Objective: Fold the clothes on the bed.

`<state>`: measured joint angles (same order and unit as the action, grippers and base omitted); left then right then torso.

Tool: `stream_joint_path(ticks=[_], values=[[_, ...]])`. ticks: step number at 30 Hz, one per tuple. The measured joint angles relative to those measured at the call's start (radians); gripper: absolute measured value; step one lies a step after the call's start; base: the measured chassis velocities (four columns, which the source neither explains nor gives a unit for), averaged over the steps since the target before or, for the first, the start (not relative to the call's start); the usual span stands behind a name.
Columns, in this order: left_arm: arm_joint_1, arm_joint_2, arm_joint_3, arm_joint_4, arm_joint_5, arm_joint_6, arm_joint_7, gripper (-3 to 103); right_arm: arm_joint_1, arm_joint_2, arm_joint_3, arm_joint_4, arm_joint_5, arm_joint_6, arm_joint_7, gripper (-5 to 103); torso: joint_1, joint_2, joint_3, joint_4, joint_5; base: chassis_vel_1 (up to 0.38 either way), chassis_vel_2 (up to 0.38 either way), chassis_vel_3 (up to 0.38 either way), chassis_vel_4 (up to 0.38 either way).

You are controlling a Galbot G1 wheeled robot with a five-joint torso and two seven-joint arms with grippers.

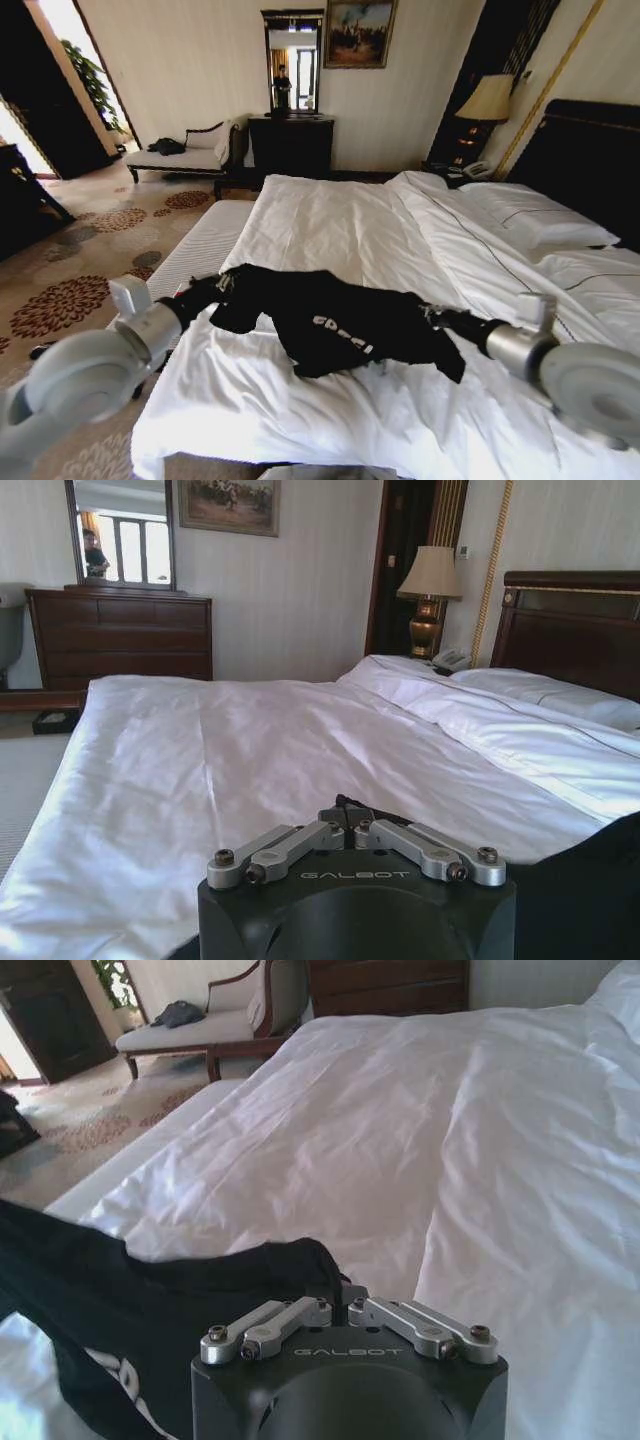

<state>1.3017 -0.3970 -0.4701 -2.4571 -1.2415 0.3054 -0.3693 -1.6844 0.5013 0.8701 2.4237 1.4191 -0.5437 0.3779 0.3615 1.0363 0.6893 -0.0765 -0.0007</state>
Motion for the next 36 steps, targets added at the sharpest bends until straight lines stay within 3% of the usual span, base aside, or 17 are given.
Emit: stream_joint_path(ticks=[1,2,4,6,8,12,13,17,18,23,24,27,36], values=[[-0.034,-0.017,0.062,0.024,0.037,-0.005,0.002,0,0.053,-0.007,-0.088,-0.059,-0.08,0.021,-0.063,2,0.0,0.0,0.0,0.0005,0.0005,0.0,0.0,0.0,0.0],[-0.034,-0.017,0.062,0.024,0.037,-0.005,0.002,0,0.053,-0.007,-0.088,-0.059,-0.08,0.021,-0.063,2,0.0,0.0,0.0,0.0005,0.0005,0.0,0.0,0.0,0.0],[-0.075,-0.05,0.147,0.078,0.104,-0.015,0.013,0,0.151,-0.004,-0.232,-0.144,-0.15,0.043,-0.111,2,0.0,0.0,0.0,0.0011,-0.0001,0.0,0.0,0.0,0.0],[-0.123,-0.099,0.232,0.163,0.163,-0.026,0.028,0,0.292,0.023,-0.383,-0.245,-0.167,0.056,-0.125,2,0.0,0.0,0.0,0.0014,0.0006,0.0,0.0,0.0,0.0],[-0.156,-0.124,0.274,0.209,0.179,-0.031,0.035,0,0.356,0.036,-0.441,-0.293,-0.168,0.064,-0.13,2,0.0,0.0,0.0,0.0013,0.0005,0.0,0.0,0.0,0.0],[-0.416,-0.23,0.512,0.406,0.201,-0.046,0.036,0,0.636,0.094,-0.67,-0.525,-0.173,0.106,-0.168,2,0.0,0.0,0.0,0.0019,-0.0005,0.0,0.0,0.0,0.0],[-0.416,-0.23,0.512,0.406,0.201,-0.046,0.036,0,0.636,0.094,-0.67,-0.525,-0.173,0.106,-0.168,2,0.0,0.0,0.0,0.0019,-0.0005,0.0,0.0,0.0,0.0],[-0.684,-0.367,0.697,0.637,0.213,-0.064,0.056,0,0.849,0.166,-0.822,-0.736,-0.194,0.144,-0.205,2,0.0,0.0,0.001,0.0003,0.0006,0.0,0.0,0.0,0.0],[-0.684,-0.367,0.697,0.637,0.213,-0.064,0.056,0,0.849,0.166,-0.822,-0.736,-0.194,0.144,-0.205,2,0.0,0.0,0.001,0.0003,0.0006,0.0,0.0,0.0,0.0],[-0.898,-0.556,0.821,0.92,0.253,-0.09,0.12,0,1.062,0.262,-0.945,-0.977,-0.248,0.199,-0.256,2,0.001,0.0,0.001,0.0012,0.0001,0.0,0.0,0.0,0.0],[-0.898,-0.556,0.821,0.92,0.253,-0.09,0.12,0,1.062,0.262,-0.945,-0.977,-0.248,0.199,-0.256,2,0.001,0.0,0.001,0.0012,0.0001,0.0,0.0,0.0,0.0],[-0.987,-0.644,0.849,1.048,0.264,-0.101,0.15,0,1.158,0.316,-1.004,-1.103,-0.285,0.229,-0.288,2,0.0,0.0,0.0,0.0007,0.0002,0.0,0.0,0.0,0.0],[-1.092,-0.739,0.868,1.287,0.295,-0.113,0.195,0,1.324,0.443,-1.085,-1.386,-0.375,0.276,-0.316,2,0.0,0.0,0.0,0.0014,0.0003,0.0,0.0,0.0,0.0]])
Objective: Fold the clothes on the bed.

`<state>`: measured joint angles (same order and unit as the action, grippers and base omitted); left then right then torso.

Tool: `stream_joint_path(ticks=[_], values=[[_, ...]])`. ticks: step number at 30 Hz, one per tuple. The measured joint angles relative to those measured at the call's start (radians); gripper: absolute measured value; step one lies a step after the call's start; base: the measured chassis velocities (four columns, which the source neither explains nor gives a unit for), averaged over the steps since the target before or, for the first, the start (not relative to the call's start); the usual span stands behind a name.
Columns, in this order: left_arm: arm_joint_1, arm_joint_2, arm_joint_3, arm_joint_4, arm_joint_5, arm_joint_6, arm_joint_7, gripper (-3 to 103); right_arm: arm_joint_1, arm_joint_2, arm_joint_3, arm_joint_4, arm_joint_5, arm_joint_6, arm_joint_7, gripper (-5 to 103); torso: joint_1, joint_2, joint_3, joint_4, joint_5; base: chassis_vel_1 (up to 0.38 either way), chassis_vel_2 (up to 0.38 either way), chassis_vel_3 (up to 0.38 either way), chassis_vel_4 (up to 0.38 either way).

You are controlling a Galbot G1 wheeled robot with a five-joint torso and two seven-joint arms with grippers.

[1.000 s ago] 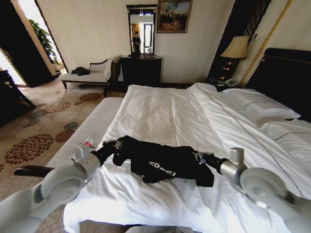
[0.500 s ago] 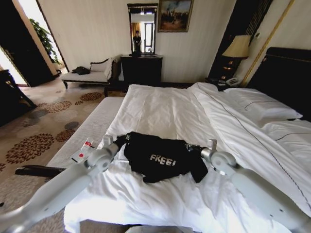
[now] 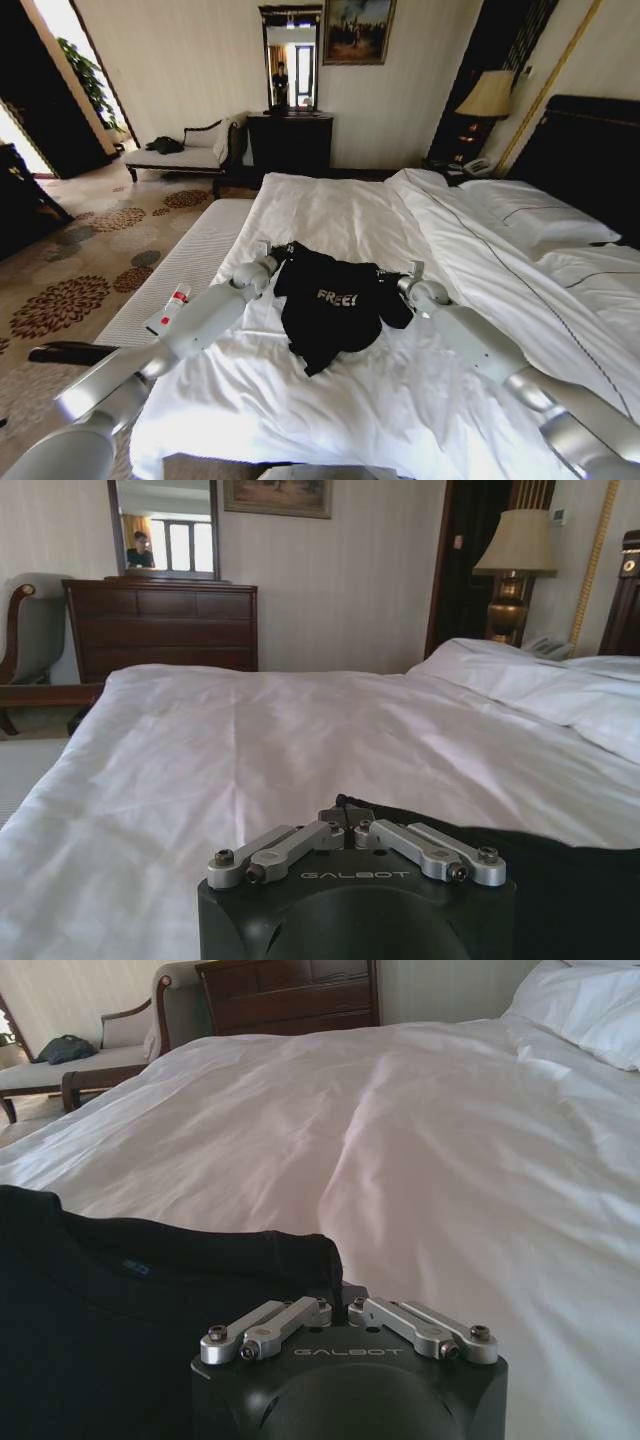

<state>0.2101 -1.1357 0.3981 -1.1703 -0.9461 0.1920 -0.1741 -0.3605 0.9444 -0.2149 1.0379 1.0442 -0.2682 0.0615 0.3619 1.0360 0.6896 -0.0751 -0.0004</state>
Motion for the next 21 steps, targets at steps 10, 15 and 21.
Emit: stream_joint_path(ticks=[10,15,21], values=[[-0.031,-0.091,-0.026,0.151,0.067,-0.008,0.002,0,0.078,0.088,0.002,-0.165,-0.065,0.034,-0.004,13,0.0,0.0,0.0,-0.0004,-0.0001,0.0,0.0,0.0,0.0],[-0.01,-0.09,-0.027,0.122,0.09,0.025,-0.02,10,0.039,0.058,0.004,-0.127,-0.076,0.028,-0.01,28,0.0,0.0,0.0,-0.0008,-0.0001,0.0,0.0,0.0,0.0],[0.003,-0.076,-0.038,0.104,0.095,0.047,-0.047,26,0.003,0.03,0.02,-0.089,-0.08,0.026,-0.002,50,-0.001,0.0,0.0,-0.0006,0.0,0.0,0.0,0.0,0.0]])
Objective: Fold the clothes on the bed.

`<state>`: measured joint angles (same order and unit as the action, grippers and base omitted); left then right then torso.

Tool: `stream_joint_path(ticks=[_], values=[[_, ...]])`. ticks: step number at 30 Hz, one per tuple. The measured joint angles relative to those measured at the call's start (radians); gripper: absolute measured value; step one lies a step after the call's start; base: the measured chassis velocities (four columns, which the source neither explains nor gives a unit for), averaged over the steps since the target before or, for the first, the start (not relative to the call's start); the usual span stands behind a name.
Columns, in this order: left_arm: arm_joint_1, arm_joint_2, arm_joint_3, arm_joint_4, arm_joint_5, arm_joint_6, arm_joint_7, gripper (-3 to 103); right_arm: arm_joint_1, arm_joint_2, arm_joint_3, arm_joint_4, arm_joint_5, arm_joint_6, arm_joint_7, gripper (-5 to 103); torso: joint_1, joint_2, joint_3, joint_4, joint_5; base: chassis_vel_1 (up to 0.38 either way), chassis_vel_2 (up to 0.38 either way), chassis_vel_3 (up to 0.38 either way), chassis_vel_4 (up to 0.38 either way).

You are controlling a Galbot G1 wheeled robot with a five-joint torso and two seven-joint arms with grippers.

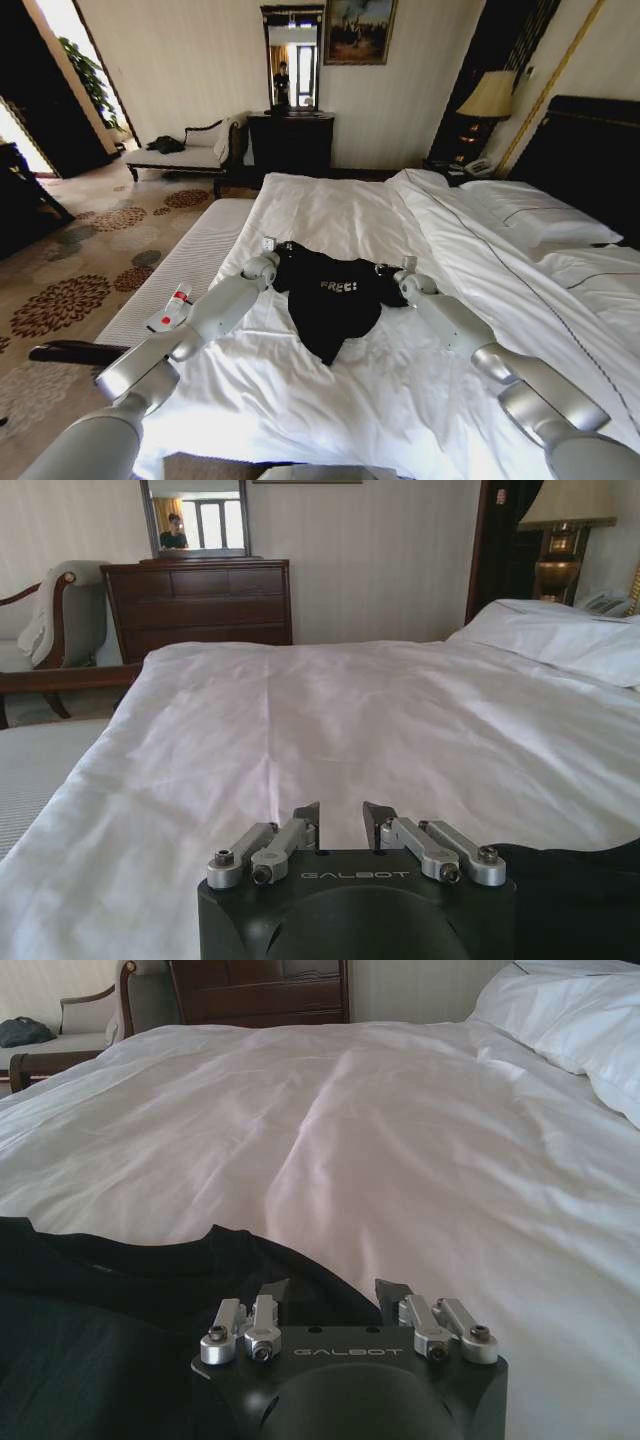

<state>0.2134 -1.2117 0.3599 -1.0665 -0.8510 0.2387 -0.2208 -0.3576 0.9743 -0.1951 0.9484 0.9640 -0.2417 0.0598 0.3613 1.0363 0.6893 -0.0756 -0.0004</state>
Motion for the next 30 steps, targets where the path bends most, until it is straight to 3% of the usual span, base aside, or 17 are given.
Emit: stream_joint_path(ticks=[4,8,12,13,14,16,17,18,19,20,23,30], values=[[-0.002,0.03,-0.001,-0.022,0.007,0.012,-0.019,47,-0.049,-0.044,0.035,0.096,0.009,-0.006,0.026,66,0.0,0.0,0.0,0.0004,-0.0002,0.0,0.0,0.0,0.0],[0.01,0.065,-0.002,-0.078,0.006,0.013,-0.038,53,-0.097,-0.084,0.079,0.192,0.018,-0.013,0.041,78,0.0,0.0,0.0,0.0006,0.0,0.0,0.0,0.0,0.0],[0.096,0.184,-0.007,-0.312,-0.003,0.013,-0.056,76,-0.301,-0.208,0.282,0.443,0.006,-0.034,0.057,94,0.0,0.0,0.0,-0.0002,-0.0001,0.0,0.0,0.0,0.0],[0.096,0.184,-0.007,-0.312,-0.003,0.013,-0.056,76,-0.301,-0.208,0.282,0.443,0.006,-0.034,0.057,94,0.0,0.0,0.0,-0.0002,-0.0001,0.0,0.0,0.0,0.0],[0.137,0.222,-0.015,-0.377,0.001,0.011,-0.055,81,-0.376,-0.231,0.353,0.496,-0.012,-0.037,0.055,98,0.0,0.0,0.0,-0.0009,-0.0014,0.0,0.0,0.0,0.0],[0.237,0.294,-0.051,-0.481,0.012,0.007,-0.05,91,-0.505,-0.247,0.449,0.58,-0.025,-0.045,0.052,100,0.0,0.0,0.0,-0.0017,0.0006,0.0,0.0,0.0,0.0],[0.237,0.294,-0.051,-0.481,0.012,0.007,-0.05,91,-0.505,-0.247,0.449,0.58,-0.025,-0.045,0.052,100,0.0,0.0,0.0,-0.0017,0.0006,0.0,0.0,0.0,0.0],[0.304,0.326,-0.087,-0.531,0.022,0.002,-0.044,96,-0.569,-0.253,0.502,0.634,-0.033,-0.046,0.05,100,0.0,0.0,0.0,0.0001,0.0006,0.0,0.0,0.0,0.0],[0.382,0.359,-0.135,-0.58,0.037,-0.002,-0.041,98,-0.641,-0.259,0.554,0.695,-0.051,-0.045,0.046,100,0.0,0.0,0.0,0.0003,-0.0006,0.0,0.0,0.0,0.0],[0.382,0.359,-0.135,-0.58,0.037,-0.002,-0.041,98,-0.641,-0.259,0.554,0.695,-0.051,-0.045,0.046,100,0.0,0.0,0.0,0.0003,-0.0006,0.0,0.0,0.0,0.0],[0.529,0.431,-0.228,-0.685,0.077,-0.017,-0.029,100,-0.779,-0.269,0.642,0.814,-0.138,-0.022,0.018,100,0.0,0.0,0.0,0.0011,-0.0007,0.0,0.0,0.0,0.0],[0.72,0.487,-0.343,-0.81,0.103,-0.024,-0.031,100,-0.883,-0.252,0.653,0.909,-0.205,-0.005,0.007,100,0.0,0.0,0.0,-0.0007,-0.0005,0.0,0.0,0.0,0.0]])
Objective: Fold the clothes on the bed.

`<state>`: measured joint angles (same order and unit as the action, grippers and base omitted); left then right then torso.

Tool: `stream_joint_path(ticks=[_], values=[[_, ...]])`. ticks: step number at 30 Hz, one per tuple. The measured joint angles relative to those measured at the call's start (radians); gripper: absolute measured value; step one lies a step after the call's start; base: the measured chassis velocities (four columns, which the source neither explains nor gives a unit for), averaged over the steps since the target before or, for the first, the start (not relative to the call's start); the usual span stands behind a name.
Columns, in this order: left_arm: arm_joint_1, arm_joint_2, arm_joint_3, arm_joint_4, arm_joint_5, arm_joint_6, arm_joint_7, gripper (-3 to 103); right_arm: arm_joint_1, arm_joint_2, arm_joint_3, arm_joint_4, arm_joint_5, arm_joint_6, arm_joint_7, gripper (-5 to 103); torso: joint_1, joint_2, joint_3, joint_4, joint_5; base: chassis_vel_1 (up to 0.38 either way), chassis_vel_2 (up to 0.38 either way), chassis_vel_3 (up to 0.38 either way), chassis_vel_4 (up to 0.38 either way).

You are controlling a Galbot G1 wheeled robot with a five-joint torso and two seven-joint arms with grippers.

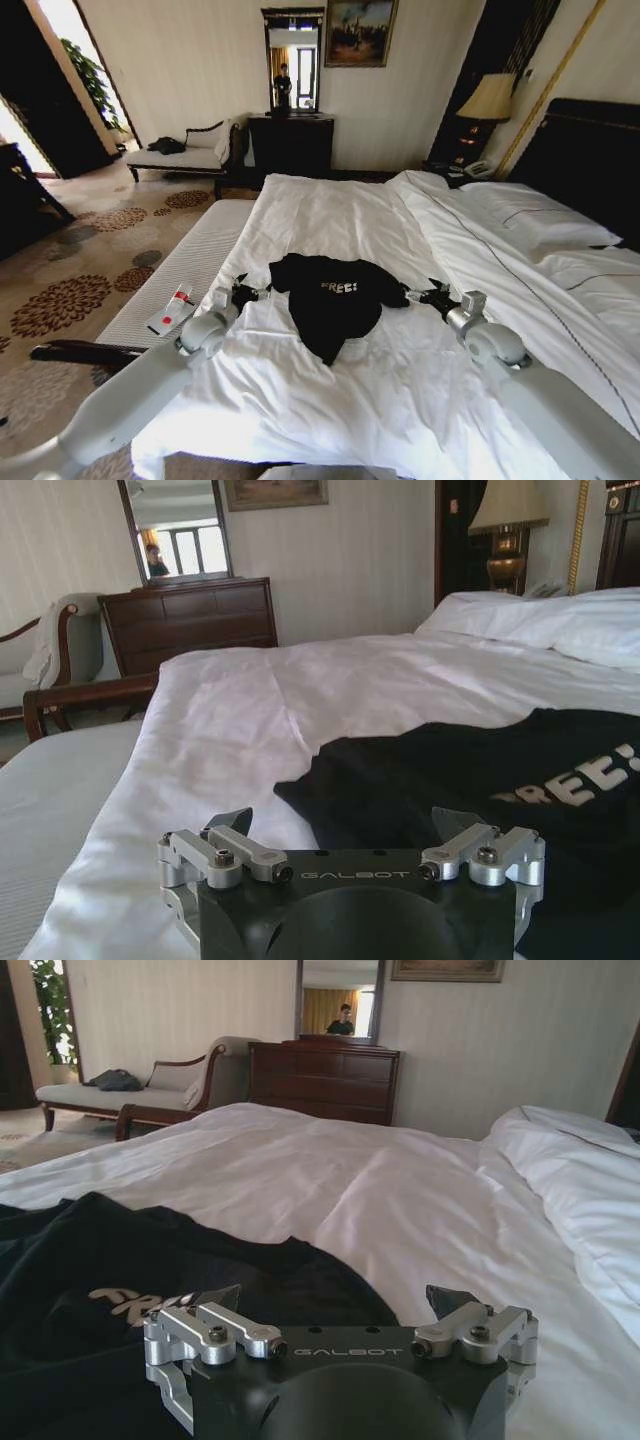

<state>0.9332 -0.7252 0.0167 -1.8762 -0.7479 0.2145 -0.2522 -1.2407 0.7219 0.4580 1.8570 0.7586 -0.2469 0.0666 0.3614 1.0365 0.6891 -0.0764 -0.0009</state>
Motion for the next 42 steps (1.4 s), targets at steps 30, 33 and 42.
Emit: stream_joint_path(ticks=[30,33,42], values=[[0.129,0.112,-0.078,-0.125,-0.08,0.01,-0.034,100,0.336,0.089,-0.422,-0.32,-0.05,0.048,-0.047,99,0.0,0.0,0.0,0.001,0.0003,0.0,0.0,0.0,0.0],[0.13,0.112,-0.078,-0.125,-0.081,0.011,-0.034,100,0.355,0.101,-0.439,-0.355,-0.053,0.053,-0.05,95,0.0,0.0,0.0,0.0008,0.0001,0.0,0.0,0.0,0.0],[0.13,0.108,-0.08,-0.115,-0.082,0.009,-0.033,100,0.422,0.138,-0.462,-0.438,-0.054,0.062,-0.06,84,0.0,0.0,0.0,0.0009,0.0001,0.0,0.0,0.0,0.0]])
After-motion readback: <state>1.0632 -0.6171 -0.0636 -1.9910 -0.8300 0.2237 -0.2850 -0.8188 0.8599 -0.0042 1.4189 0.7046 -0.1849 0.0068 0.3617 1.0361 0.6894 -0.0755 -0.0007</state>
